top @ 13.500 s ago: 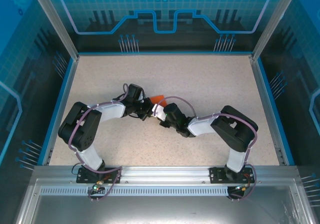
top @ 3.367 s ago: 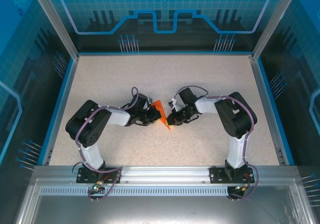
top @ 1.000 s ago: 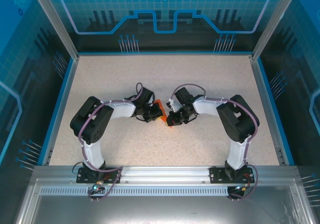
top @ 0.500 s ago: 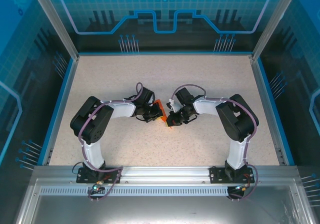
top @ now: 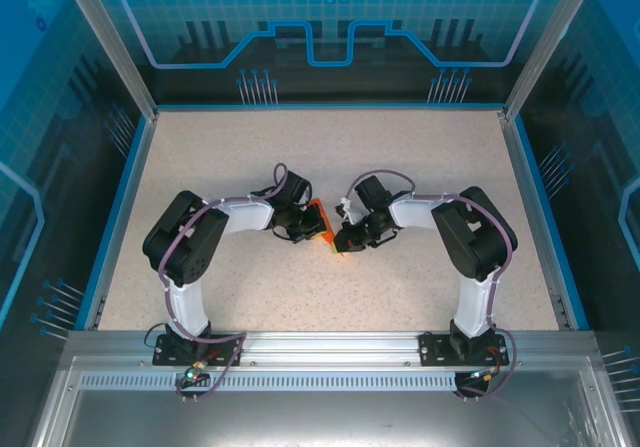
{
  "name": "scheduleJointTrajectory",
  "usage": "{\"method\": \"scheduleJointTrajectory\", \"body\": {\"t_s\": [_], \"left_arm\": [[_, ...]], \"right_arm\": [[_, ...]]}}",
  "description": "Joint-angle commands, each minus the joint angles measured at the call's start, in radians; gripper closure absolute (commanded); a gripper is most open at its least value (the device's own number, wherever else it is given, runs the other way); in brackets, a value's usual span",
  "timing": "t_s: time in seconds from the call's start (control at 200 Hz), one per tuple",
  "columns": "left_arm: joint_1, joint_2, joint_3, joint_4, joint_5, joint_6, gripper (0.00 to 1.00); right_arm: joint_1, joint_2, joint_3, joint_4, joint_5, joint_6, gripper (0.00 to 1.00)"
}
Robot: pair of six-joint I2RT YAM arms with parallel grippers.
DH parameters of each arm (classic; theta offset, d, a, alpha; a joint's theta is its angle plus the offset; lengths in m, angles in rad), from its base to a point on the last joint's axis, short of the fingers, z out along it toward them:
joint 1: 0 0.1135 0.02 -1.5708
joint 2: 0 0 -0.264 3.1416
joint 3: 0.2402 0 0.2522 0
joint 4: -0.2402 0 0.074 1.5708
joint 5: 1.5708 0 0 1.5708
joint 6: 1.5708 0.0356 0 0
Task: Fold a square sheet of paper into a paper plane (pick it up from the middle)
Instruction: Fold the wing for the fifth time at the center of the table.
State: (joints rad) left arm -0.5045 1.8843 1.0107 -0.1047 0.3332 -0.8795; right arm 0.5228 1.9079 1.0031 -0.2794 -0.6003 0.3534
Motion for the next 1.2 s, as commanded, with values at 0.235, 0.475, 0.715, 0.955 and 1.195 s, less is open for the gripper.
{"method": "scheduleJointTrajectory", "body": {"t_s": [0.235, 0.475, 0.715, 0.955, 1.195], "left_arm": [[0.0, 0.053, -0.012, -0.175, -0.146, 0.016, 1.0], [0.001, 0.053, -0.014, -0.163, -0.14, 0.012, 1.0], [-0.001, 0.036, -0.016, -0.12, -0.117, 0.029, 1.0], [-0.01, 0.032, -0.007, -0.097, -0.094, 0.045, 1.0], [-0.016, 0.013, -0.004, -0.066, -0.068, 0.07, 0.99]], "right_arm": [[-0.035, -0.024, -0.113, -0.13, 0.021, -0.026, 0.99], [-0.041, -0.086, -0.185, -0.129, 0.039, -0.007, 0.99], [0.0, -0.218, -0.13, -0.093, 0.147, -0.001, 0.99], [0.06, -0.116, 0.002, -0.005, 0.174, 0.016, 0.99], [0.057, -0.021, 0.035, 0.031, 0.165, 0.021, 1.0]]}}
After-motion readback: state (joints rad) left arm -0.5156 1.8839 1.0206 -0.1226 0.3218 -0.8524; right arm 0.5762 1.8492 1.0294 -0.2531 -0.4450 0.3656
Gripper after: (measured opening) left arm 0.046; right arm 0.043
